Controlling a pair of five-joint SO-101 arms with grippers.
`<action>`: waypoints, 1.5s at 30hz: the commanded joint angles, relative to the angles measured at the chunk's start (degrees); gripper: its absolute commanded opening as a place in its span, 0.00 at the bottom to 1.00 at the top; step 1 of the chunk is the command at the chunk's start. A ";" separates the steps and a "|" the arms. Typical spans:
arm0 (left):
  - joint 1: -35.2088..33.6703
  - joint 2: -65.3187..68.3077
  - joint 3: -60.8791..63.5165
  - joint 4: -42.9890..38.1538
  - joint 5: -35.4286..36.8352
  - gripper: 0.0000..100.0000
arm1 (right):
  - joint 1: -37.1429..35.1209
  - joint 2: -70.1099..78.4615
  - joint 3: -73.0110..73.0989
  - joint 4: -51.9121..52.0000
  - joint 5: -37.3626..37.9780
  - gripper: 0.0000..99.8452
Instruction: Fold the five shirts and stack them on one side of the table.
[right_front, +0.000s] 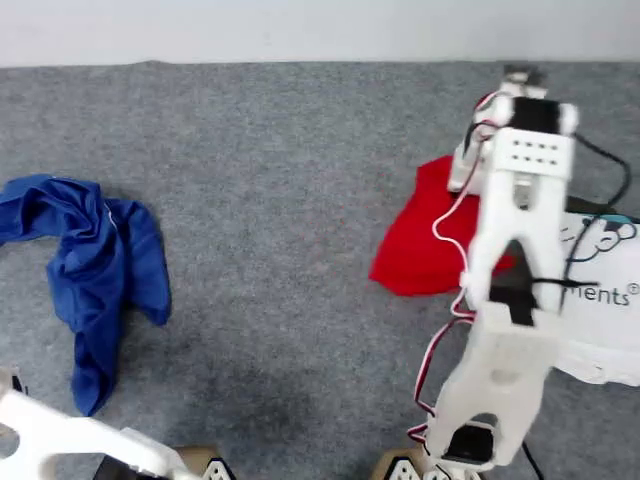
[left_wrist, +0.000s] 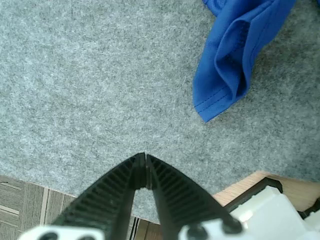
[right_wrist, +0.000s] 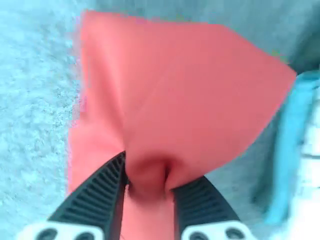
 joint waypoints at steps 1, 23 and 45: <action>0.44 -1.41 -0.31 0.44 0.09 0.00 | 1.98 -9.98 -2.37 2.51 6.68 0.01; 0.44 -1.41 -0.57 0.53 0.18 0.00 | 22.29 -33.27 14.15 2.33 30.95 0.01; 0.44 -1.41 -0.31 1.32 0.18 0.00 | 34.95 -7.08 14.86 -17.54 40.26 0.01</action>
